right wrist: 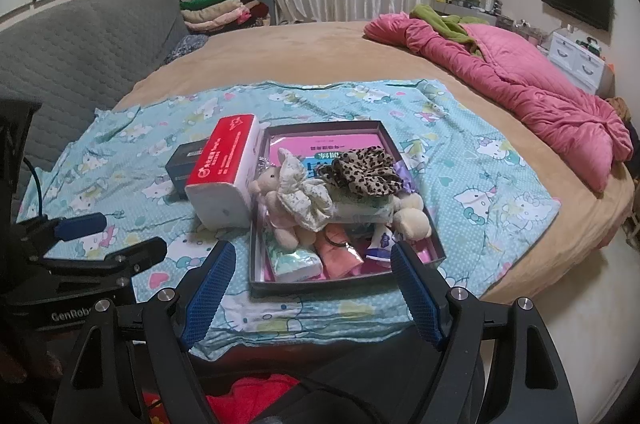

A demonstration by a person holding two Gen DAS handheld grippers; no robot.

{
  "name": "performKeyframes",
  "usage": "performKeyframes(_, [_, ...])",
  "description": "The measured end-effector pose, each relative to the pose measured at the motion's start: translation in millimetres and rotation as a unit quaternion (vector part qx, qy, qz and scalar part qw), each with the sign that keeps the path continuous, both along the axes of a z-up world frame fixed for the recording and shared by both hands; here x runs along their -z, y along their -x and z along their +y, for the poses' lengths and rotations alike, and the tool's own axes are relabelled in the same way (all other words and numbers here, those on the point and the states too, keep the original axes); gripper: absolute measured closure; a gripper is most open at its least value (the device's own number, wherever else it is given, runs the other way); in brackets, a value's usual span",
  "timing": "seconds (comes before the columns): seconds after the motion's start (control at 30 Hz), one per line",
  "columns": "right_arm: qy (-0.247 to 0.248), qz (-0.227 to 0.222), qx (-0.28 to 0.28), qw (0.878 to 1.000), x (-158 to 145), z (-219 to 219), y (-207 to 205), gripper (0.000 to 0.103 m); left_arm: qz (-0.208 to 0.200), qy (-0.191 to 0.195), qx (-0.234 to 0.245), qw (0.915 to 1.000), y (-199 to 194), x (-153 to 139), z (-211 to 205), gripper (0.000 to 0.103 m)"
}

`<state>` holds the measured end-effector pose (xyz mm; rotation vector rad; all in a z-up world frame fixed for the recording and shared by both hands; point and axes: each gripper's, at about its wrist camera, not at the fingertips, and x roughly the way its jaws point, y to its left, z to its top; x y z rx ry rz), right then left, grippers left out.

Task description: Organize soft objects

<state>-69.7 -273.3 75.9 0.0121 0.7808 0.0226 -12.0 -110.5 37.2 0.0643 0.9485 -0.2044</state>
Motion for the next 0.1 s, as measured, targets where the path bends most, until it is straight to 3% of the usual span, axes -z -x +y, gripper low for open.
performKeyframes(0.1, [-0.007,-0.001,0.004,1.000,0.7,-4.7,-2.0,0.022,-0.001,-0.009,-0.004,1.0000,-2.5,2.6,-0.1,0.016])
